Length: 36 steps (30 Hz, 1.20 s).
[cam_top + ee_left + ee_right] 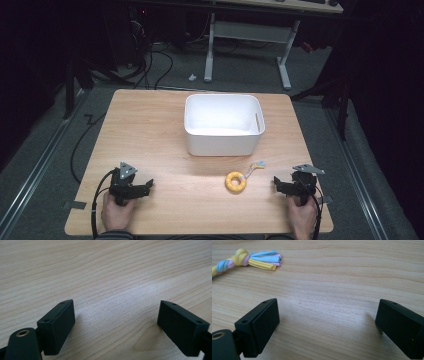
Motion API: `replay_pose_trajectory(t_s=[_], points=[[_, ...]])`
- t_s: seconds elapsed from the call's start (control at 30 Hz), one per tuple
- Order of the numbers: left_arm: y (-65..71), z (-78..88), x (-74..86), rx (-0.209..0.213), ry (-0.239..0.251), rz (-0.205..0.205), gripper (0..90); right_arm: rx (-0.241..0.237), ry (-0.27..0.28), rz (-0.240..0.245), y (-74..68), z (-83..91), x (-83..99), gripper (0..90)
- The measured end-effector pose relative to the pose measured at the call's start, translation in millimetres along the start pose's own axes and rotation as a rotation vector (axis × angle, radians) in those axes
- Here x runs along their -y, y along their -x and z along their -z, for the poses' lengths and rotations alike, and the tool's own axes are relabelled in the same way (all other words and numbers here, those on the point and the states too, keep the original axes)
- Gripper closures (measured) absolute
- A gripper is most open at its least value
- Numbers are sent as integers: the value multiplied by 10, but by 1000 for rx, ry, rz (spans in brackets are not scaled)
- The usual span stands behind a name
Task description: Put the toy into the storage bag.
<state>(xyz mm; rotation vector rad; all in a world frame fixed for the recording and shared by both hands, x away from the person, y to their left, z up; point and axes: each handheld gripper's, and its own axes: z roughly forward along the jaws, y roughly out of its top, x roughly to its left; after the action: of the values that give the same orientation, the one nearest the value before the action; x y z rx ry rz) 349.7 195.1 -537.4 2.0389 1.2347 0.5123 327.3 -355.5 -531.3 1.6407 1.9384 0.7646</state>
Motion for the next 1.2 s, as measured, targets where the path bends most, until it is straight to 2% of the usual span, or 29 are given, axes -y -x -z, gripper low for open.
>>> replay_pose_trajectory(t_s=[0.3,1.0,1.03,1.1,1.2], points=[[0,0,0,0,0,0,149,12,1,-8,4,-1,0,55],[-1,1,1,1,0,-1,149,2,-13,1,-10,20,-3,71],[-1,0,0,1,0,-1,149,0,-14,3,-9,19,-5,76],[-1,0,0,1,0,-1,149,2,-12,8,-18,40,-8,167],[-1,0,0,1,0,-1,149,2,2,6,-29,52,3,195]])
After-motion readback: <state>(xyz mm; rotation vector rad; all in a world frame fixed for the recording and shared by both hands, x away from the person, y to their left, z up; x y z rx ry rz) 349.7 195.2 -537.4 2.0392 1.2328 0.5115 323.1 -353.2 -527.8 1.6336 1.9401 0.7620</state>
